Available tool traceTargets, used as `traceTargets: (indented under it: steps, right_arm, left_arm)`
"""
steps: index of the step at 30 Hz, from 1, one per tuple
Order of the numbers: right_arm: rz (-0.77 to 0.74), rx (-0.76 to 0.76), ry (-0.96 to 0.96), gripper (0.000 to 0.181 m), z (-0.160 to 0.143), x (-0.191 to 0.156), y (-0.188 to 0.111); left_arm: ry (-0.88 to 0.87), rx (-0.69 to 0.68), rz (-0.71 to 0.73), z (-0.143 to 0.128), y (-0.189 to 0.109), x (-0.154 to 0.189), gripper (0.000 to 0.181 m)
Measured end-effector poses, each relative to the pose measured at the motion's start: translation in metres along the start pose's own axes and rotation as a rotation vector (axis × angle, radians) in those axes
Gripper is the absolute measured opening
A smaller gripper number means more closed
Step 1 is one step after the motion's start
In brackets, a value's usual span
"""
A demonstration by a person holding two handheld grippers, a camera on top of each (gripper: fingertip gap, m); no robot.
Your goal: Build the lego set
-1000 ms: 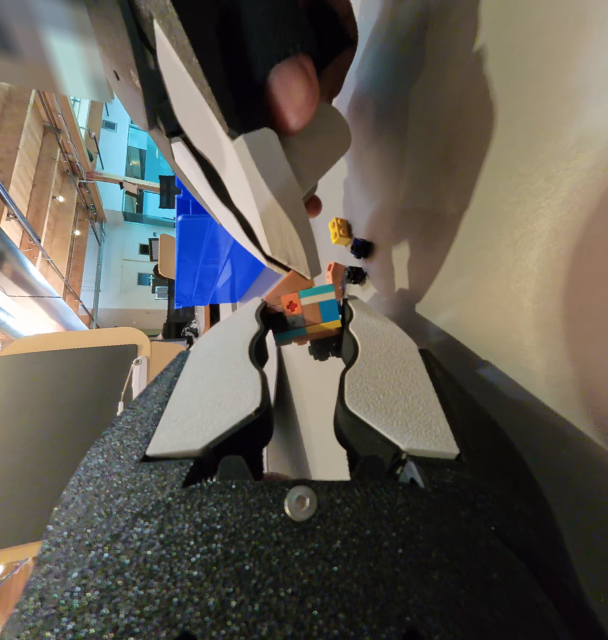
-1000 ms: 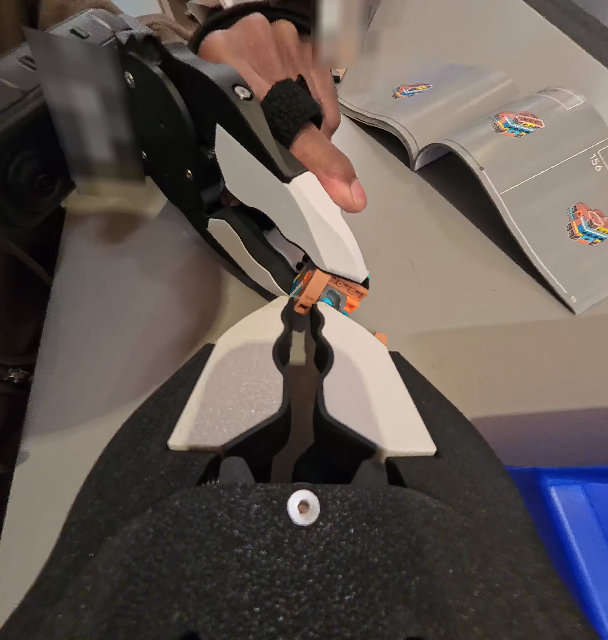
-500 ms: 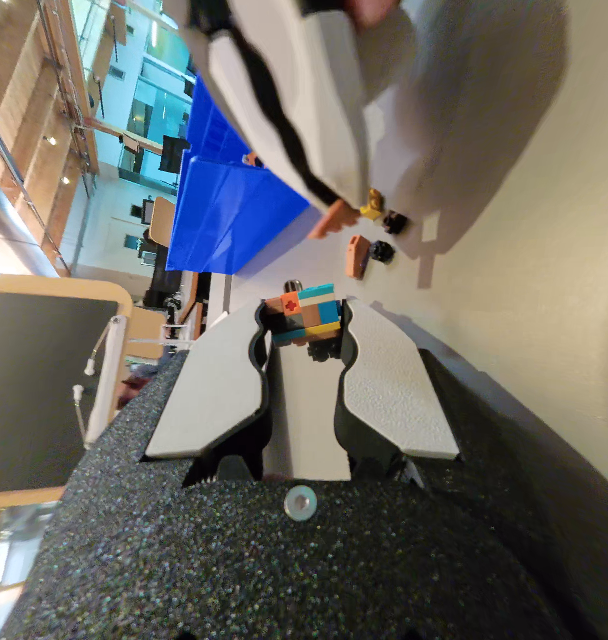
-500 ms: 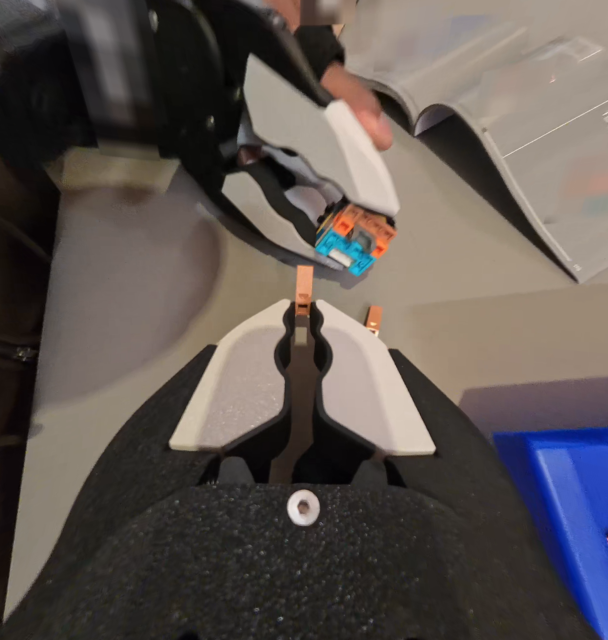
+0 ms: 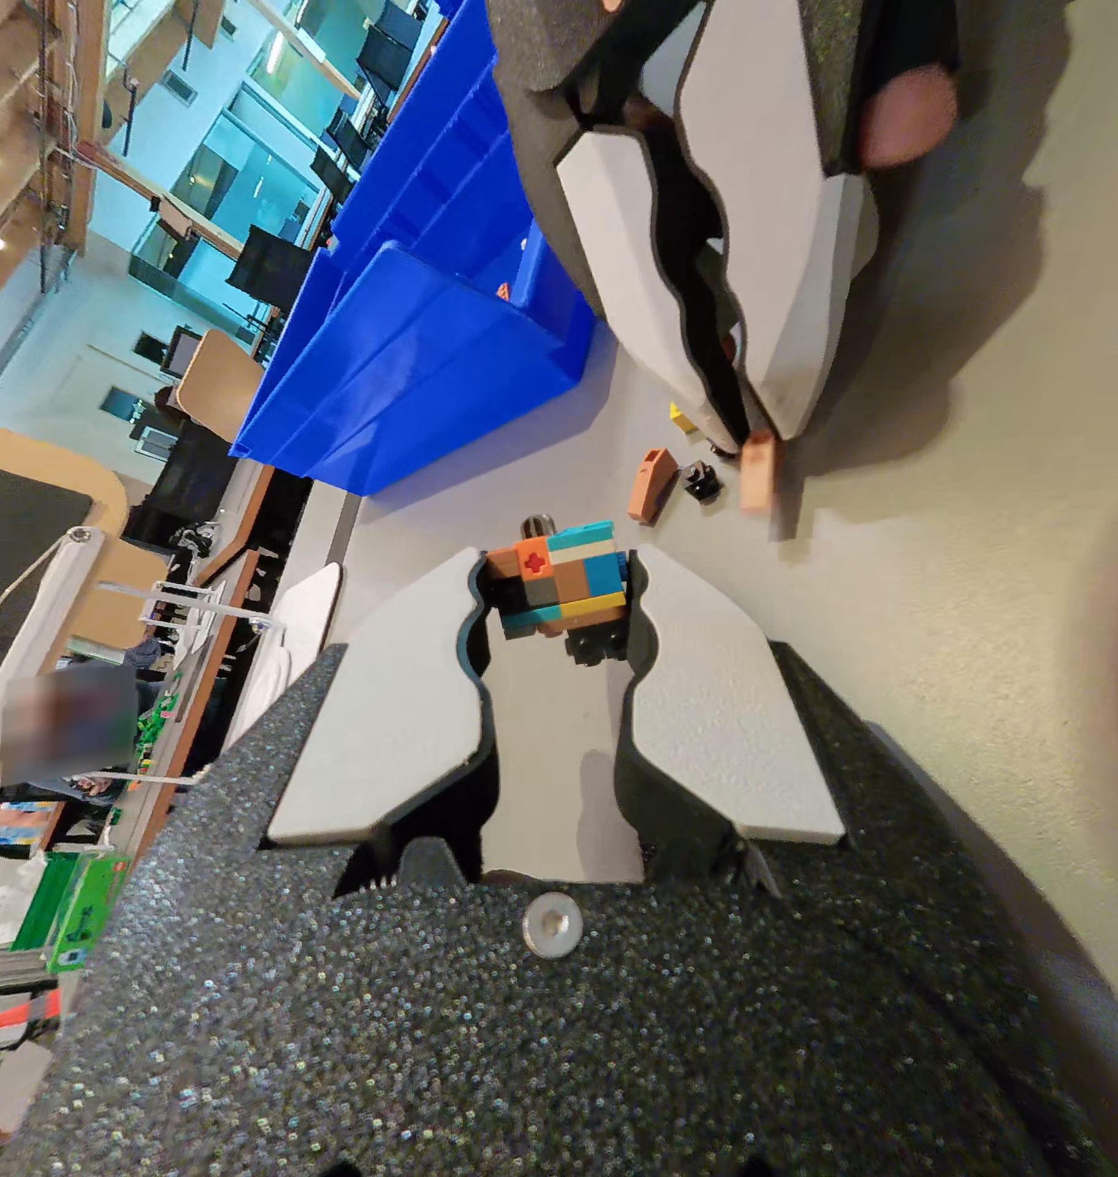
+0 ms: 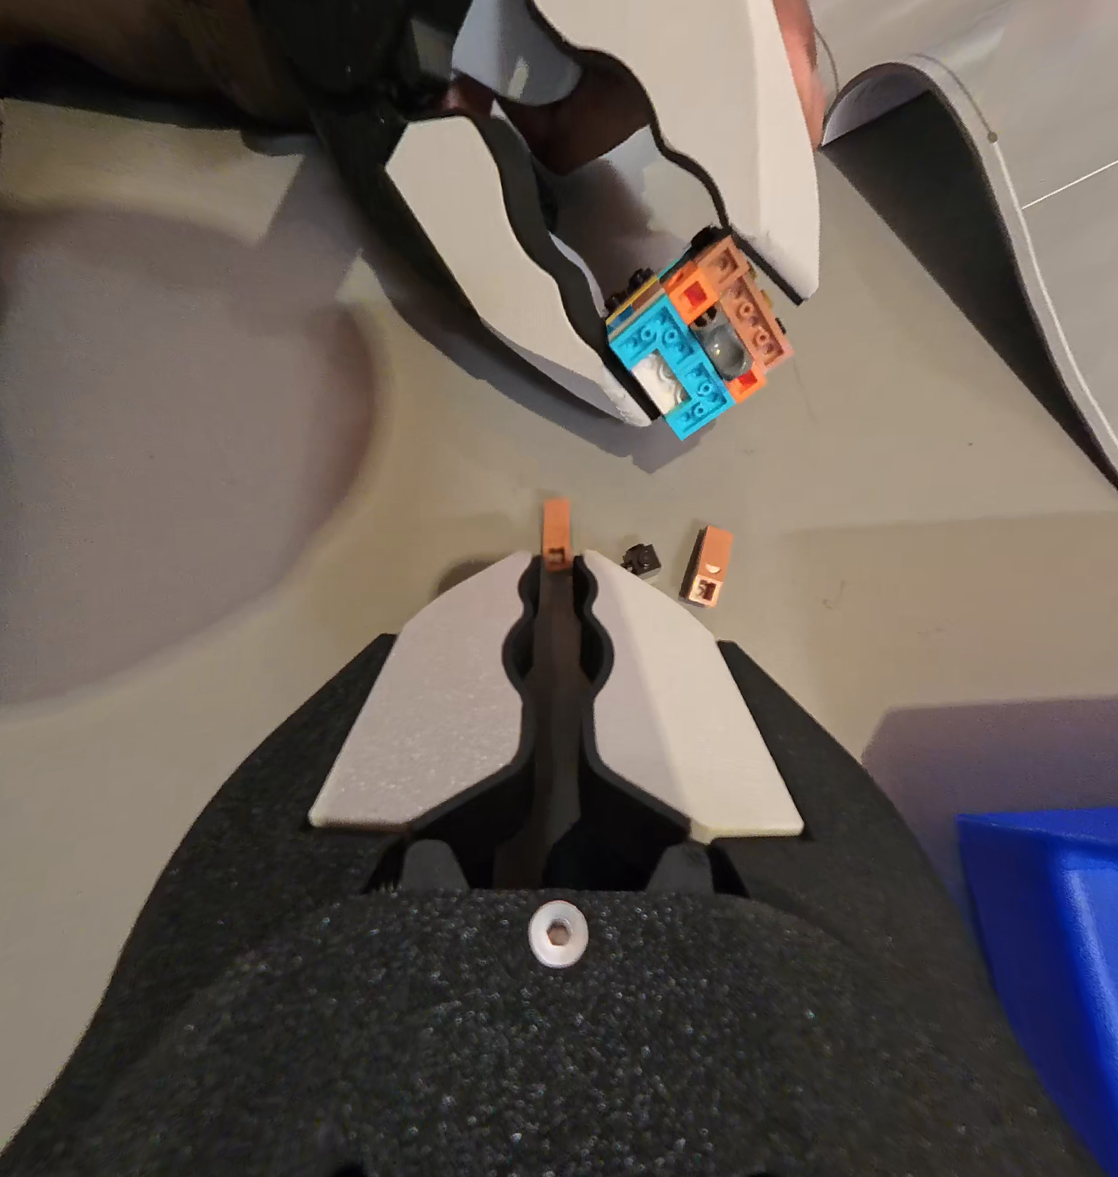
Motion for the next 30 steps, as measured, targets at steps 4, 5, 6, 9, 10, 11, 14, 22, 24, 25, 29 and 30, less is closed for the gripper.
traceTargets:
  steps: [4, 5, 6, 9, 10, 11, 14, 22, 24, 25, 29, 30]
  right_arm:
    - [0.001, -0.001, -0.001, 0.016, -0.001, 0.002, -0.002]
    - [-0.002, 0.0, -0.006, 0.017, 0.0, 0.003, -0.003]
    - [-0.012, 0.002, -0.013, 0.018, 0.0, 0.004, -0.005]
    - [-0.071, 0.025, -0.009, 0.017, 0.0, 0.016, -0.015]
    - [-0.081, 0.037, 0.005, 0.017, 0.001, 0.02, -0.017]
    - [-0.096, 0.045, 0.018, 0.017, 0.001, 0.024, -0.019]
    - [-0.149, 0.054, 0.048, 0.016, 0.0, 0.032, -0.018]
    - [-0.165, 0.047, 0.115, 0.015, -0.002, 0.037, -0.005]
    - [-0.178, 0.034, 0.109, 0.014, -0.002, 0.038, -0.003]
    - [-0.181, 0.032, 0.108, 0.014, -0.002, 0.038, -0.002]
    - [-0.186, 0.027, 0.102, 0.012, -0.001, 0.037, 0.0]
    - [-0.188, 0.03, 0.097, 0.012, 0.0, 0.037, 0.0]
  left_arm:
    - [-0.01, -0.007, -0.005, -0.001, -0.001, 0.0, 0.041]
    - [-0.011, -0.008, -0.006, -0.001, -0.001, 0.0, 0.041]
    - [-0.014, -0.011, -0.011, -0.002, -0.001, 0.0, 0.041]
    - [-0.029, -0.031, -0.06, -0.005, 0.0, 0.004, 0.041]
    - [-0.045, -0.037, -0.079, -0.006, 0.0, 0.005, 0.041]
    - [-0.058, -0.035, -0.1, -0.006, -0.001, 0.006, 0.041]
    - [-0.124, -0.035, -0.135, -0.007, -0.002, 0.005, 0.041]
    - [-0.455, -0.079, -0.301, -0.016, -0.002, 0.002, 0.042]
    - [-0.483, -0.088, -0.323, -0.018, -0.003, 0.002, 0.042]
    - [-0.487, -0.1, -0.344, -0.018, -0.004, 0.004, 0.042]
    - [-0.49, -0.112, -0.367, -0.019, -0.004, 0.006, 0.041]
    - [-0.488, -0.11, -0.368, -0.019, -0.004, 0.006, 0.041]
Point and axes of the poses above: each gripper's, where its closed fingertips meet, y out along the fingers, z out of its top, x = y × z across the jaws, the point moved 6 cm from there along -y, back along the fingers, and after that the axes turned 8 degrees about y, right-handed, at the moved point
